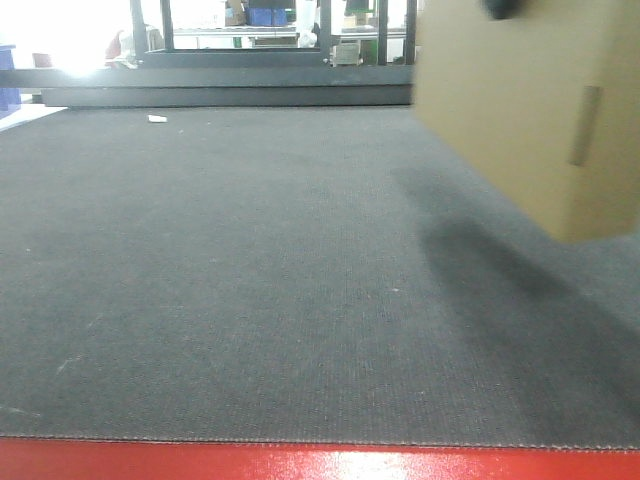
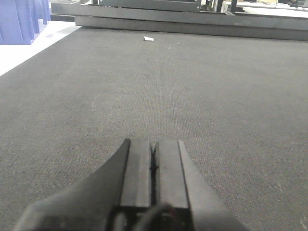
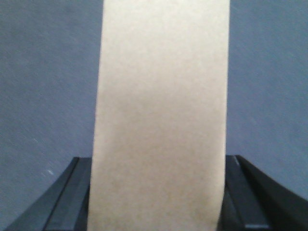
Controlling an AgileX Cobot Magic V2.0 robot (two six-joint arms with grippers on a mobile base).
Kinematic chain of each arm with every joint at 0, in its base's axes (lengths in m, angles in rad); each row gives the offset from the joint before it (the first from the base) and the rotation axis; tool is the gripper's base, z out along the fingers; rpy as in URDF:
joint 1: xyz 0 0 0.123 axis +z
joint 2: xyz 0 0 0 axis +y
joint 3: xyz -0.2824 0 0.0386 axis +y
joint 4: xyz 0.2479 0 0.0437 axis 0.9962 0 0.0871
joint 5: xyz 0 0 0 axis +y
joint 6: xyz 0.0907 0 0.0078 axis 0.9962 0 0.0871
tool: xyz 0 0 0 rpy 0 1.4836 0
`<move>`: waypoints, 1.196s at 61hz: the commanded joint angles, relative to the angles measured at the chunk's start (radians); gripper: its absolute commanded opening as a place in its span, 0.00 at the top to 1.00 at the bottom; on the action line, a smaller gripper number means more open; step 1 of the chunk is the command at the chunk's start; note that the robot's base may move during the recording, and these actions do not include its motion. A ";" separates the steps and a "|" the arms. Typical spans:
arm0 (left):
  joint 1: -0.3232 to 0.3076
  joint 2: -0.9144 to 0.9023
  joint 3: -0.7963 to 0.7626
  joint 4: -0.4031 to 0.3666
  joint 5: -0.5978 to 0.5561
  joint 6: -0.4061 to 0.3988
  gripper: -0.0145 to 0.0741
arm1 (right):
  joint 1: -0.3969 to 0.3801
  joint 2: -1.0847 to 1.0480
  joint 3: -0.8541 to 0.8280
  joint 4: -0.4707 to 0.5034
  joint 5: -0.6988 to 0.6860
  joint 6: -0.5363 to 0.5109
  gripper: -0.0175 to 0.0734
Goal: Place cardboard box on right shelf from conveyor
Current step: 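Raise the held box clear of the conveyor with the right gripper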
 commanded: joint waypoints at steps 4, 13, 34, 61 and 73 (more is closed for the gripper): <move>-0.005 -0.015 0.008 -0.006 -0.087 0.000 0.97 | -0.055 -0.194 0.139 -0.025 -0.125 -0.012 0.57; -0.005 -0.015 0.008 -0.006 -0.087 0.000 0.97 | -0.075 -0.376 0.300 -0.026 -0.171 -0.012 0.57; -0.005 -0.015 0.008 -0.006 -0.087 0.000 0.97 | -0.075 -0.825 0.514 -0.026 -0.187 -0.012 0.57; -0.005 -0.015 0.008 -0.006 -0.087 0.000 0.97 | -0.075 -1.166 0.542 -0.026 -0.187 -0.012 0.57; -0.005 -0.015 0.008 -0.006 -0.087 0.000 0.97 | -0.075 -1.168 0.542 -0.026 -0.188 -0.012 0.57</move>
